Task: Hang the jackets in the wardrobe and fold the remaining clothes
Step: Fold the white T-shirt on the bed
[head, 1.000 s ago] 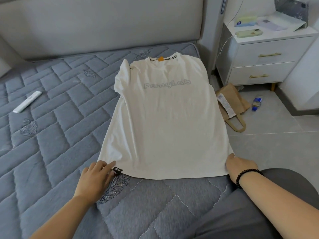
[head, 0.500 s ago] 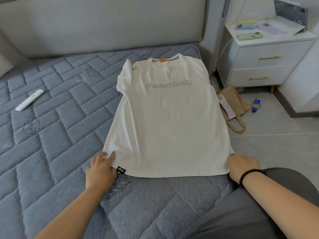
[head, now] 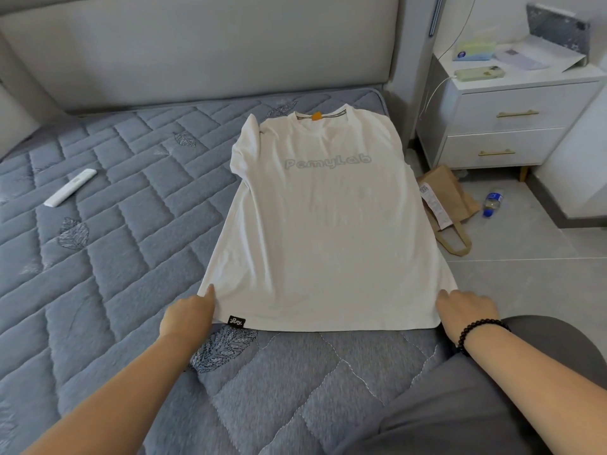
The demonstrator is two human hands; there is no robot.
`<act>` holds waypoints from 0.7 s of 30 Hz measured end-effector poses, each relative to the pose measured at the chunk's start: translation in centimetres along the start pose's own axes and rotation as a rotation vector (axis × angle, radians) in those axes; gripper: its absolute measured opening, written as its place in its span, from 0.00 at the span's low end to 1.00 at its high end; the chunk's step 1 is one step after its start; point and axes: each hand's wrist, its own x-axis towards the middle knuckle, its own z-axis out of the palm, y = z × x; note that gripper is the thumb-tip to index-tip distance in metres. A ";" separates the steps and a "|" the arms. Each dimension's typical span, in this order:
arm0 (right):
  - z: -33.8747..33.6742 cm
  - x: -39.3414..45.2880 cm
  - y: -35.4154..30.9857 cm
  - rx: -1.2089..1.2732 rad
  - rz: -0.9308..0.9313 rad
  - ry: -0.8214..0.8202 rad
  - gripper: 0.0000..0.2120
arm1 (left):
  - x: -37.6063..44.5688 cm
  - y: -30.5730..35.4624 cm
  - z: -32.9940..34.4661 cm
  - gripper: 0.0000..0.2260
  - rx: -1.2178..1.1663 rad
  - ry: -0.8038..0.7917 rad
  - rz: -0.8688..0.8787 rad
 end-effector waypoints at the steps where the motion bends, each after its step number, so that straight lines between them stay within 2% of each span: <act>1: 0.0 -0.2 0.1 0.000 0.003 0.002 0.17 | 0.1 -0.5 0.1 0.29 -0.011 -0.001 -0.020; 5: -0.2 -0.8 0.5 -0.015 0.000 0.006 0.16 | -0.9 -3.3 1.0 0.32 -0.095 0.018 -0.096; 8: -0.7 -1.4 0.5 -0.072 -0.028 -0.007 0.15 | -2.2 -4.1 1.4 0.35 -0.060 0.040 -0.066; 14: -1.6 -2.5 0.4 -0.161 -0.115 -0.082 0.18 | -3.5 -5.5 1.0 0.29 0.012 0.053 0.019; 21: -1.7 -3.6 -0.1 -0.111 -0.200 -0.263 0.19 | -5.7 -7.1 4.5 0.29 0.015 -0.069 0.045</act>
